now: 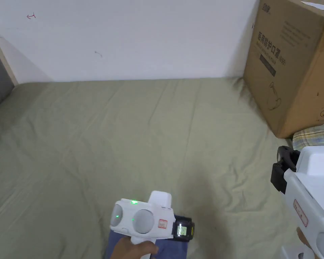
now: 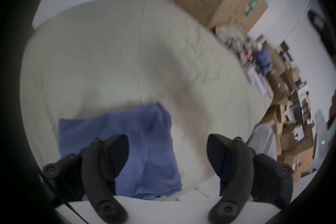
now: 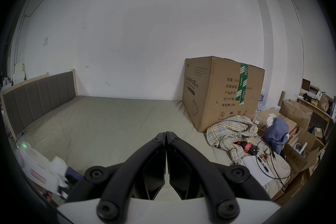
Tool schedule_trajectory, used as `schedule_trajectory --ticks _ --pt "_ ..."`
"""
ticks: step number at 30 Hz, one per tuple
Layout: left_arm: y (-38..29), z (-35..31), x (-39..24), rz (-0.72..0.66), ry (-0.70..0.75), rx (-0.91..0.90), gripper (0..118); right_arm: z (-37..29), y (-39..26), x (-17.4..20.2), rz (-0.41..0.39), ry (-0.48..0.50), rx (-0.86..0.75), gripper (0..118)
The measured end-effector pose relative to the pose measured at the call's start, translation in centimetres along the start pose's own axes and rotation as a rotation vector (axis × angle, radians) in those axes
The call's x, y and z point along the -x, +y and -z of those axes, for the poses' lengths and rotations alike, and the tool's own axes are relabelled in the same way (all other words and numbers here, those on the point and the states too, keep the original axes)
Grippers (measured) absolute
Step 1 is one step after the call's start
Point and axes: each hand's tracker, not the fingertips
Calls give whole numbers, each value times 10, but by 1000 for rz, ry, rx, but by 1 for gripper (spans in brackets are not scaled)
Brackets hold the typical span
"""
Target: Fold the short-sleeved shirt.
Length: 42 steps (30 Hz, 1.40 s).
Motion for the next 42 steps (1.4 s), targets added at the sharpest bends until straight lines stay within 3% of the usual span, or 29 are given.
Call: schedule_trajectory --ticks 3,9,11,12,14,16,17,36,39,42 --pt "1 -37 5 23 5 -200 95 -1 3 2 -5 4 -6 0" --pt "-14 -72 27 88 217 -445 95 -2 6 4 -6 10 -13 0" --pt "-21 -73 37 76 254 -490 87 -3 7 6 -9 12 -15 0" --pt "-25 -74 41 73 254 -503 80 -3 7 6 -9 14 -15 0" --pt "-32 -72 49 43 269 -503 50 -3 6 7 -10 16 -14 0" --pt "-38 -61 58 24 264 -495 12 -4 6 8 -11 18 -13 0" --pt "-42 -58 61 20 250 -487 3 -4 6 8 -11 19 -12 0" --pt "-103 57 20 90 124 -189 0 5 -7 -5 -8 10 32 0" --pt "-110 58 2 196 117 -178 0 5 -10 -6 -18 7 44 0" --pt "-110 67 -3 172 110 -160 0 9 -12 -10 -16 4 53 0"
